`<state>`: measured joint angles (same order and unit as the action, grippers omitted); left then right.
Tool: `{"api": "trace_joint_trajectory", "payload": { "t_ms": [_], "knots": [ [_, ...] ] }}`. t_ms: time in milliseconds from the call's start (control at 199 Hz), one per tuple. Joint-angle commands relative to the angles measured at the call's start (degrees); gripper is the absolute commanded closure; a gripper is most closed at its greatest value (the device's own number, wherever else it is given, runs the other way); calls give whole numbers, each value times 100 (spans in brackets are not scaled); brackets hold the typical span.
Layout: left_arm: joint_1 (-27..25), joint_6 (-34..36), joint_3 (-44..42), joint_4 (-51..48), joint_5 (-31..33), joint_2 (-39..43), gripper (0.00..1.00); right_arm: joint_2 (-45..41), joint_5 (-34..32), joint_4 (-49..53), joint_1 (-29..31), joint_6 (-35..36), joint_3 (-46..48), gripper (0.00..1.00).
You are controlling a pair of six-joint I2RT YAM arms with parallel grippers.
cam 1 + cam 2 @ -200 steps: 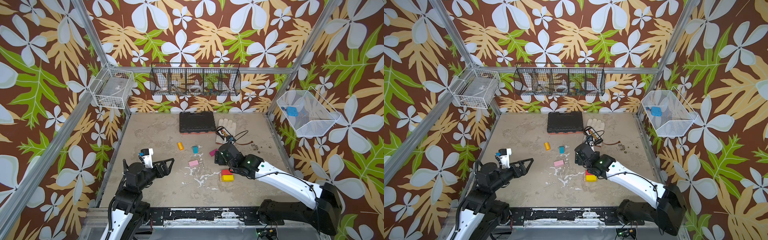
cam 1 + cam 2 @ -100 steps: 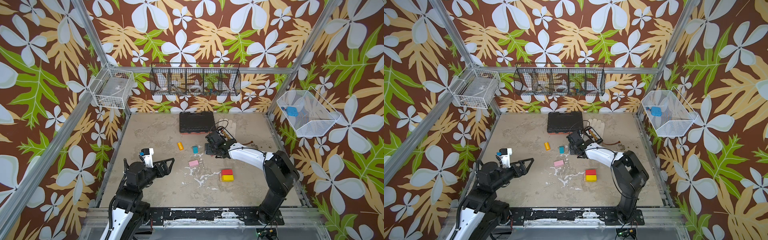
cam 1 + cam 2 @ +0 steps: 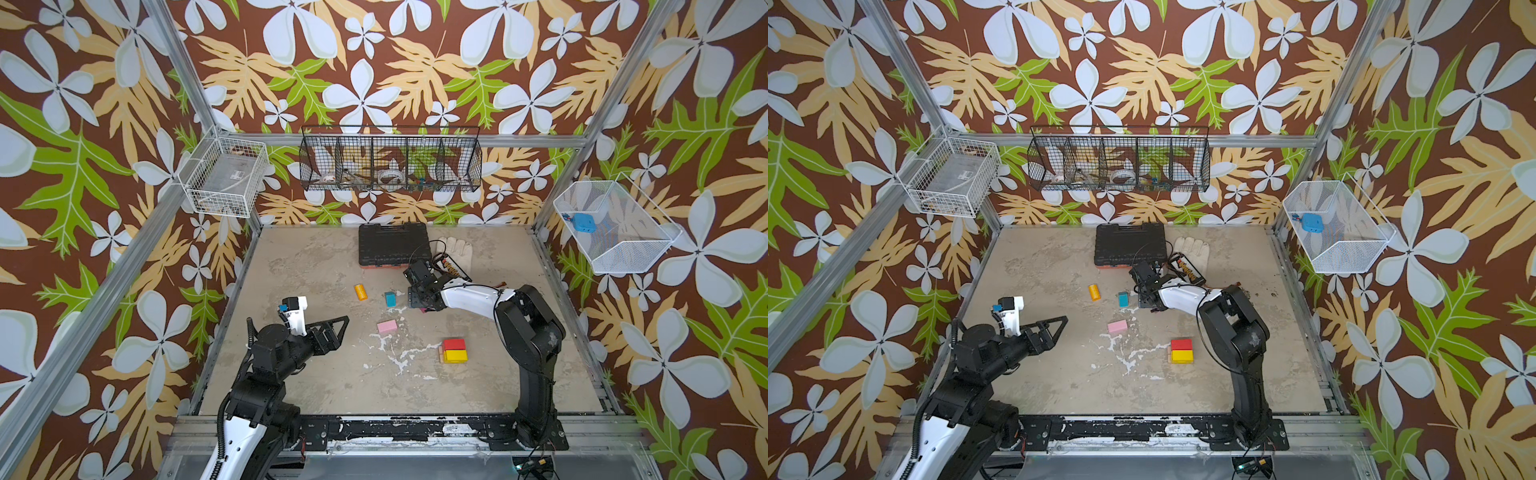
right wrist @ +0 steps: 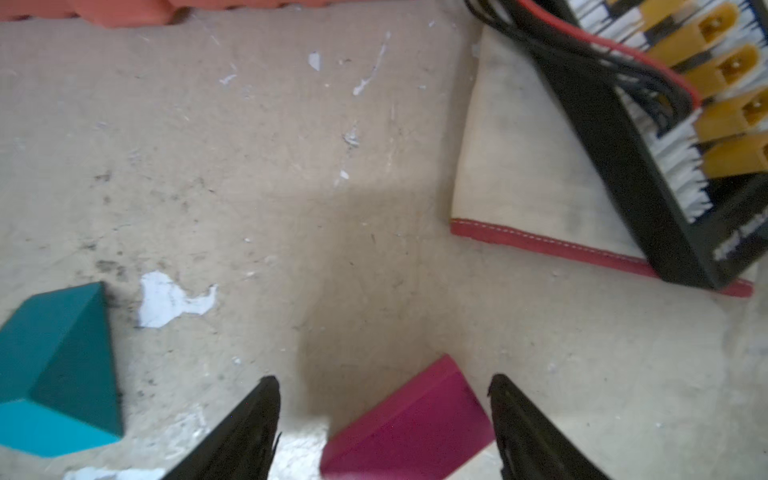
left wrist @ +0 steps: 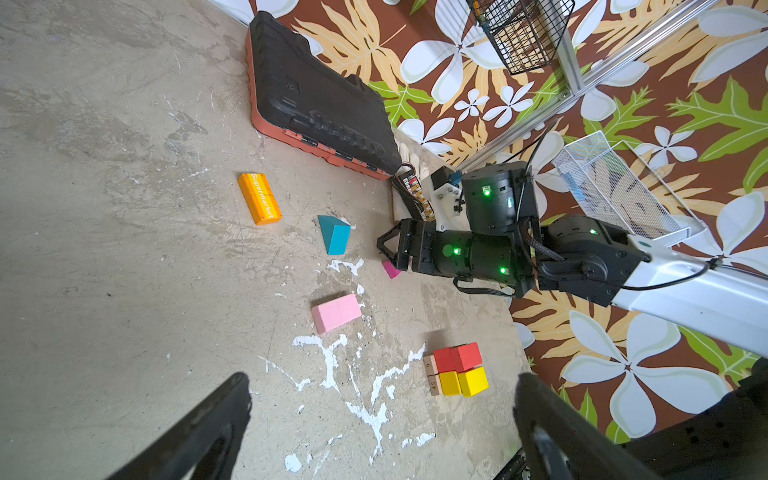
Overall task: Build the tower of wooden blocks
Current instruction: 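Move the open right gripper farther from the robot to the magenta block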
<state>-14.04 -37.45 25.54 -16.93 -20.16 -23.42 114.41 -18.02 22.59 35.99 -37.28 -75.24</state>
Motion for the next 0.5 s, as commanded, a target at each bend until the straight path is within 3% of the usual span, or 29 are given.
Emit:
{"api": "trace_joint_trajectory", "payload": {
  "t_ms": [0, 241, 497],
  "knots": [
    [-4, -15, 3, 99, -42, 32, 0, -129, -177, -27, -22, -34, 223, 22],
    [-10, -26, 4, 94, -31, -15, 0, -291, -96, -90, -27, -9, 487, 28],
    [-3, -34, -5, 100, 10, 19, 0, -388, 155, -241, -34, 0, 616, 42]
  ]
}}
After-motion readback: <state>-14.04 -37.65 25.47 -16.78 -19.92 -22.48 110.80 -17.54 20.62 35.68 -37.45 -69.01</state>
